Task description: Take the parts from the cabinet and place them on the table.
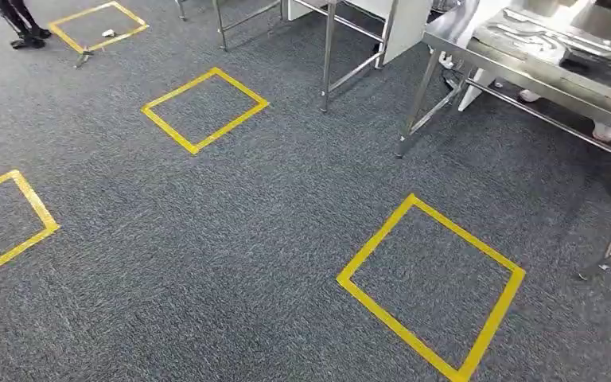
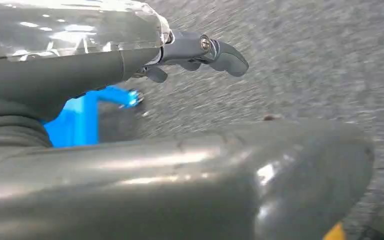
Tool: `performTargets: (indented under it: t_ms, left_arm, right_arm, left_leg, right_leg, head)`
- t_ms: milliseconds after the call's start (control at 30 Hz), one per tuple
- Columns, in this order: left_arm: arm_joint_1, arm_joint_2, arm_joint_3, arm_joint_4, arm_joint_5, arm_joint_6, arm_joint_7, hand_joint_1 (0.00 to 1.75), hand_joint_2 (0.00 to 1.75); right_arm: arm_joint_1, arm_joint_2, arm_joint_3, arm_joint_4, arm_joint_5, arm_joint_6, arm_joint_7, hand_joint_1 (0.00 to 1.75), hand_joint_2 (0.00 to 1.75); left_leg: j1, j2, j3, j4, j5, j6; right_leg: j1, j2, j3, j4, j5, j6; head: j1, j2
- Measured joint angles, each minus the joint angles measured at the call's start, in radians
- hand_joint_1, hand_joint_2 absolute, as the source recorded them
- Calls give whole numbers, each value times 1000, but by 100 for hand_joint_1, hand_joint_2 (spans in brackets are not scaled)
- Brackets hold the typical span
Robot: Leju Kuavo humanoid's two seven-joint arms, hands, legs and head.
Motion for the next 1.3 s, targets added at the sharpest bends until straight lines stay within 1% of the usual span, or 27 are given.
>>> performTargets:
  t_ms: [33,100,133,167,233,300,333,367,400,467,500,533,600,633,667,700,800,833,867,900,967,1000,1067,1100,1133,1167,1300]
  left_arm:
    - [2,1,-12,0,-2,0,25,0,0]
    - [1,4,-41,1,-1,2,65,0,0]
    - [2,6,-51,2,-1,4,72,0,0]
    - [-1,7,-58,2,0,4,74,0,0]
    - [2,10,-72,3,3,5,80,0,0]
    - [7,12,-80,5,-1,5,82,0,0]
    - [9,13,-83,5,-1,5,82,0,0]
    - [6,14,-89,5,-2,5,82,0,0]
    - [1,16,-94,6,0,6,84,0,0]
    - [-2,16,-97,6,0,11,96,0,0]
    - [0,16,-98,6,-2,16,107,0,0]
    - [3,16,-100,6,-2,23,118,0,0]
    - [2,23,-103,6,-1,37,138,0,0]
    - [-1,26,-101,7,-1,54,147,0,0]
    - [-7,29,-95,8,-1,71,153,0,0]
    - [-9,31,-86,9,0,90,155,0,0]
    - [-2,34,-51,11,0,112,179,0,0]
    - [1,34,-37,11,0,112,196,0,0]
    - [0,34,-28,11,0,109,211,0,0]
    - [-3,31,-21,11,0,102,225,0,0]
    - [-7,24,-20,11,1,93,238,0,0]
    - [-6,20,-19,11,1,90,240,0,0]
    - [0,13,-19,11,-2,85,241,0,0]
    - [-1,11,-19,11,-2,83,241,0,0]
    - [-2,10,-19,11,0,79,239,0,0]
    - [-2,10,-19,11,0,77,234,0,0]
    - [-1,11,-20,11,-1,48,201,0,0]
  right_arm:
    - [0,1,0,0,-1,0,-1,0,0]
    - [-2,1,0,0,-3,2,-5,0,0]
    - [-2,0,0,0,-3,2,-6,0,0]
    - [-3,-1,-1,0,-3,2,-8,0,0]
    - [-6,-1,-1,0,-3,2,-11,0,0]
    - [-10,-1,-1,0,-3,2,-13,0,0]
    - [-11,1,-1,0,-4,2,-13,0,0]
    - [-10,2,-1,0,-4,2,-14,0,0]
    - [-7,2,-2,0,-4,3,-14,0,0]
    - [-4,2,-2,0,-4,4,-14,0,0]
    - [-4,2,-2,0,-3,4,-13,0,0]
    - [-5,3,-2,0,-3,5,-10,0,0]
    - [-5,8,-2,0,-3,5,7,0,0]
    - [-5,11,-3,0,-4,5,11,0,0]
    - [-3,11,-3,0,-7,4,16,0,0]
    - [-4,16,-5,0,-10,1,21,0,0]
    - [-12,26,-5,0,-18,-5,22,0,0]
    - [-12,28,-6,0,-19,-5,23,0,0]
    - [-11,31,-7,1,-20,-5,23,0,0]
    - [-7,33,-11,1,-22,-5,23,0,0]
    - [2,36,-17,2,-24,-5,22,0,0]
    - [4,38,-18,2,-24,-5,20,0,0]
    - [5,43,-18,2,-25,-3,15,0,0]
    - [4,44,-18,2,-25,0,10,0,0]
    - [4,45,-18,2,-25,2,4,0,0]
    - [4,46,-19,2,-25,8,-1,0,0]
    - [2,55,-19,2,-21,18,-13,0,0]
  left_leg:
    - [-3,-14,2,1,0,0]
    - [-5,-42,5,2,0,0]
    - [-2,-53,3,2,0,-1]
    - [-9,-62,0,5,0,-6]
    - [-2,-81,-9,2,5,-18]
    - [-5,-101,-13,-3,9,-33]
    - [-1,-64,-16,15,-4,-31]
    - [-3,-25,-37,59,-35,-35]
    - [-2,-2,-76,137,-77,-39]
    - [4,21,-150,287,-133,-48]
    - [9,24,-159,305,-127,-52]
    - [13,28,-143,275,-101,-56]
    - [19,54,-60,119,-23,-60]
    - [19,101,-12,36,5,-59]
    - [7,121,-3,9,-6,-52]
    - [9,102,-5,11,-3,-40]
    - [6,72,-13,4,1,-23]
    - [12,64,-5,-1,7,-16]
    - [11,54,-6,-1,8,-12]
    - [10,45,-10,-1,9,-9]
    - [6,18,-15,0,11,-6]
    - [5,4,-15,0,11,-6]
    - [5,-22,-14,3,11,-7]
    - [6,-35,-13,5,10,-9]
    - [7,-47,-12,8,9,-12]
    - [6,-56,-19,9,10,-18]
    - [9,-97,-30,3,21,-47]
  right_leg:
    - [2,2,13,-41,39,-6]
    - [9,25,86,-219,145,-22]
    - [11,70,113,-291,163,-31]
    - [12,75,115,-300,160,-31]
    - [17,53,113,-300,161,-33]
    - [11,32,120,-319,171,-45]
    - [9,15,127,-330,177,-48]
    - [10,8,129,-334,176,-52]
    - [11,-6,129,-333,175,-56]
    - [14,-35,128,-332,172,-60]
    - [14,-47,128,-331,170,-59]
    - [14,-58,130,-330,168,-58]
    - [13,-80,134,-324,160,-51]
    - [15,-90,138,-318,155,-45]
    - [23,-101,136,-311,147,-38]
    - [22,-109,138,-312,146,-33]
    - [19,-137,146,-312,141,-18]
    - [11,-101,145,-300,130,-9]
    - [10,-51,128,-264,101,-8]
    - [8,-20,92,-189,55,-7]
    - [8,-2,11,-30,-9,-8]
    - [8,0,-11,8,-10,-9]
    - [8,4,15,-65,61,-13]
    - [7,10,54,-152,112,-16]
    - [4,35,96,-248,159,-18]
    - [0,87,111,-282,147,-18]
    - [11,41,107,-290,158,-38]
  head:
    - [0,0]
    - [0,0]
    - [0,0]
    - [0,0]
    - [0,0]
    - [0,0]
    - [0,0]
    - [0,0]
    - [0,0]
    - [0,0]
    - [0,0]
    - [0,0]
    - [0,0]
    - [0,0]
    - [0,0]
    - [0,0]
    - [0,0]
    - [0,0]
    - [0,0]
    - [0,0]
    - [0,0]
    - [0,0]
    - [0,0]
    - [0,0]
    - [0,0]
    - [0,0]
    - [0,0]
